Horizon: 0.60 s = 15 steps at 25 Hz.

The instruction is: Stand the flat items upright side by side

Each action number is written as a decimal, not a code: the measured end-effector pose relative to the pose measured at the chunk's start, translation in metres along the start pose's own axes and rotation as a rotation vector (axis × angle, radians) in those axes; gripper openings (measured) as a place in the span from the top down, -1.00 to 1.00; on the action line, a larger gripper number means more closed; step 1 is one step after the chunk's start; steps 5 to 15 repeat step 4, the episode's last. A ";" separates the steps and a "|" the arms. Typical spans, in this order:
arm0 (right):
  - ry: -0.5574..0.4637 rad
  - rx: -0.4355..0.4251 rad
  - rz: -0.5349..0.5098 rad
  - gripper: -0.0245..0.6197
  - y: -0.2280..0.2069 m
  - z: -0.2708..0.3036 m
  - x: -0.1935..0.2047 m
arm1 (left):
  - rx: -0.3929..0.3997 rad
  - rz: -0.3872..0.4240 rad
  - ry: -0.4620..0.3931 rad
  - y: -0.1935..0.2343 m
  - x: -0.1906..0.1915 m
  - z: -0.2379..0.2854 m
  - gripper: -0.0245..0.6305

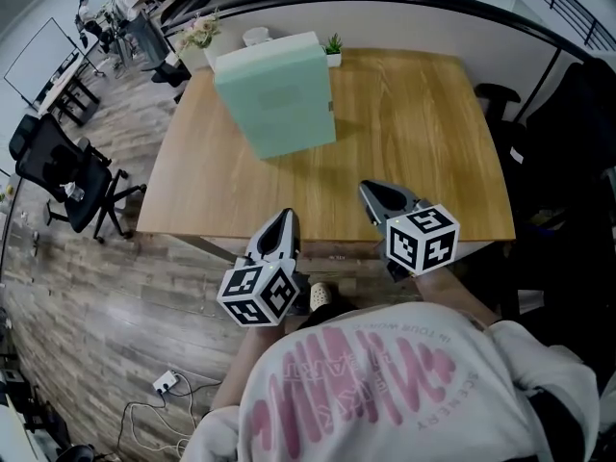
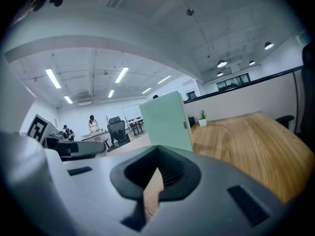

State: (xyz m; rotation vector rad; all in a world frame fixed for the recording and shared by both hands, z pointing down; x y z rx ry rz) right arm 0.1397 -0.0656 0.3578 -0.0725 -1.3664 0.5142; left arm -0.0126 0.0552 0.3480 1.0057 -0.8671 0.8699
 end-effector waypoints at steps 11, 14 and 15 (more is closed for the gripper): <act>0.006 -0.008 -0.020 0.94 0.010 -0.015 0.005 | -0.009 -0.031 -0.007 -0.007 0.004 -0.015 0.92; 0.006 -0.008 -0.020 0.94 0.010 -0.015 0.005 | -0.009 -0.031 -0.007 -0.007 0.004 -0.015 0.92; 0.006 -0.008 -0.020 0.94 0.010 -0.015 0.005 | -0.009 -0.031 -0.007 -0.007 0.004 -0.015 0.92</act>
Point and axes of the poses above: the fingertips, and each gripper's own axes: z forward along the fingers, y to its left, x out of its underside, the point moved 5 cm from there along -z, backward along the fingers, and after that the axes turned 13 degrees about -x, right-handed, at the moved point
